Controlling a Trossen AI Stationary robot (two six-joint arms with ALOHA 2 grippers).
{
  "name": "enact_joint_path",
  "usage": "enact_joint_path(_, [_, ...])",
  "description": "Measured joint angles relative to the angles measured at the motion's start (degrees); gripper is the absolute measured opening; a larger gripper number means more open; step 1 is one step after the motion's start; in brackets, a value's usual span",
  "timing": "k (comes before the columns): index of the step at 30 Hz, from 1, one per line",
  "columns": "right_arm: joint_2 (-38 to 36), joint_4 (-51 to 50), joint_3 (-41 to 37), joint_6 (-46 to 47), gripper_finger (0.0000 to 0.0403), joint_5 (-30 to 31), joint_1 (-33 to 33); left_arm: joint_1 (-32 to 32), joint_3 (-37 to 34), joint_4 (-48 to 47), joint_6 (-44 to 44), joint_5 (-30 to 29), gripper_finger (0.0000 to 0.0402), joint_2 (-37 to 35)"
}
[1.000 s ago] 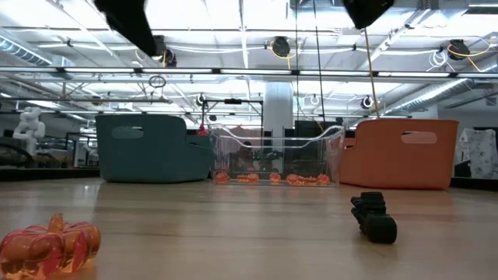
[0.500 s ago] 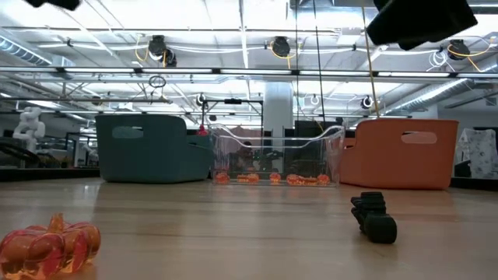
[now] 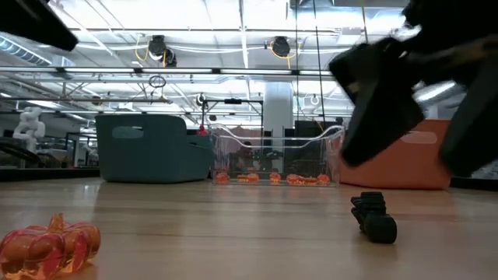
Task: Sort Halloween decoration
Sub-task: Put the black skeleton toy into the orange bin
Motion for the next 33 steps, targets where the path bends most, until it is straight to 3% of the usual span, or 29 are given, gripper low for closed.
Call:
enact_joint_path(9, [1.3,0.6,0.0,-10.9,0.0213,-6.1,-2.5,0.7,0.0,0.2,0.3,-2.6,0.0154,0.0])
enact_joint_path(15, [2.3,1.0,0.0,-15.7,0.0189,-9.1,-4.4,2.1,0.0,0.2,1.6,-2.6,0.0154,0.0])
enact_joint_path(19, [4.1,1.3,0.0,-16.6,0.0159,-13.5,-5.7,3.3,0.0,-0.5,2.1,-2.6,0.0154,0.0])
enact_joint_path(33, [4.4,1.6,0.1,-16.4,0.0017,-13.5,-6.4,5.2,0.0,-3.4,2.1,-2.6,0.0154,0.0])
